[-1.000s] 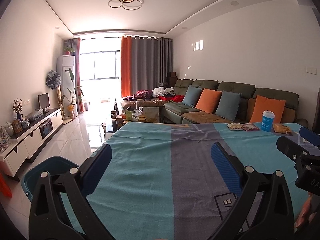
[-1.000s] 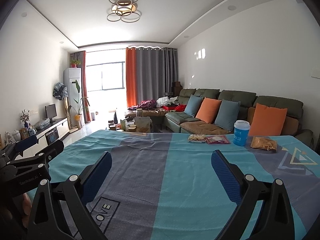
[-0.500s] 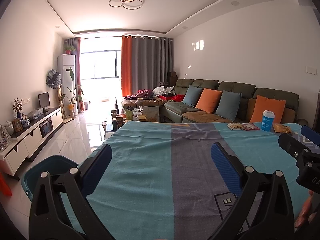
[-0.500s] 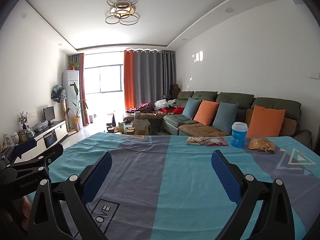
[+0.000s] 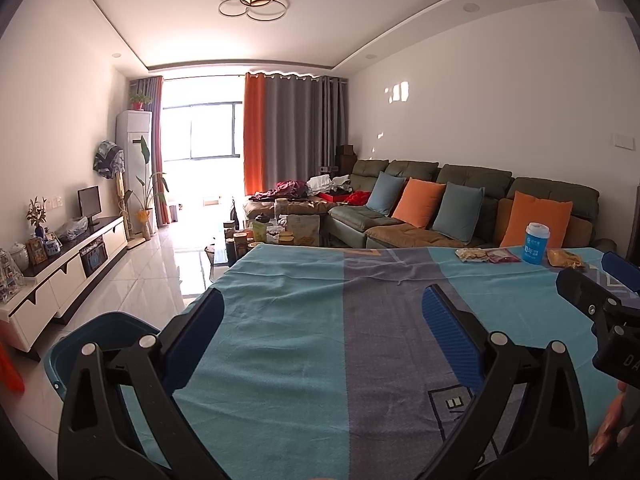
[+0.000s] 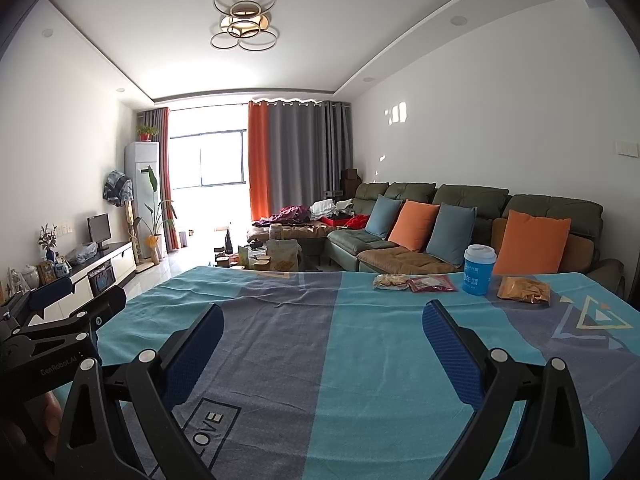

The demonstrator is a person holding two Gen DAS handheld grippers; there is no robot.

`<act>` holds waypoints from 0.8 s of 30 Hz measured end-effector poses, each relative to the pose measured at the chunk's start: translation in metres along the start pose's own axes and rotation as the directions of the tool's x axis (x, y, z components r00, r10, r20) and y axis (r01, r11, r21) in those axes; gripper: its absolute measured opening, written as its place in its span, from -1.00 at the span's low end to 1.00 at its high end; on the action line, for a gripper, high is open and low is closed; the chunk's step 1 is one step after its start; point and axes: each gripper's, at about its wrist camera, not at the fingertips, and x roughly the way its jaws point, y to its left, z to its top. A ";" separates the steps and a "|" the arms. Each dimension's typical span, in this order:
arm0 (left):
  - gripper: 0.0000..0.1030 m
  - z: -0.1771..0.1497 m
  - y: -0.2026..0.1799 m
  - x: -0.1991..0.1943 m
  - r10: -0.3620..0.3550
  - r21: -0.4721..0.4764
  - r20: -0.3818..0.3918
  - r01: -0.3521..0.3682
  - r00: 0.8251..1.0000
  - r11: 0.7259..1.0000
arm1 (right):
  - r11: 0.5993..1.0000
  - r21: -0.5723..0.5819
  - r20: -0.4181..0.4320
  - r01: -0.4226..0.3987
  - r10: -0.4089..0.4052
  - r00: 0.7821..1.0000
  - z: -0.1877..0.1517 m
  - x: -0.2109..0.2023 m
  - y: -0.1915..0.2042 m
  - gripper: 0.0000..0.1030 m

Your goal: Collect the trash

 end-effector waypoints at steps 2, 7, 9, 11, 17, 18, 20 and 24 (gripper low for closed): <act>0.89 0.000 0.000 0.001 -0.001 0.000 0.000 0.001 1.000 1.000 | 1.000 0.001 -0.002 -0.001 0.001 1.000 0.000 0.000 0.000 0.87; 0.89 0.000 -0.002 0.000 0.001 0.001 0.000 -0.001 1.000 1.000 | 1.000 0.000 -0.003 -0.001 0.001 1.000 0.000 0.001 0.000 0.87; 0.89 0.001 -0.002 0.000 0.001 0.000 0.000 -0.001 1.000 1.000 | 1.000 0.001 -0.004 -0.001 0.001 1.000 0.000 0.001 0.000 0.87; 0.89 0.001 -0.002 0.000 -0.001 0.001 0.000 0.001 1.000 1.000 | 1.000 0.000 -0.006 0.000 0.000 1.000 0.000 0.001 0.000 0.87; 0.89 0.001 -0.002 0.000 -0.001 -0.001 0.000 0.001 1.000 1.000 | 1.000 0.001 -0.005 0.001 -0.001 1.000 0.000 0.001 0.000 0.87; 0.89 0.001 -0.002 0.000 -0.001 -0.002 0.000 0.001 1.000 1.000 | 1.000 0.002 -0.006 -0.001 0.001 1.000 0.000 0.001 0.000 0.87; 0.89 0.001 -0.002 0.001 0.000 -0.001 0.000 0.000 1.000 1.000 | 1.000 0.002 -0.008 0.000 0.000 1.000 -0.001 0.001 0.000 0.87; 0.89 0.001 -0.002 0.000 -0.001 -0.001 0.000 0.001 1.000 1.000 | 1.000 0.003 -0.007 0.000 0.000 1.000 0.000 0.001 0.000 0.87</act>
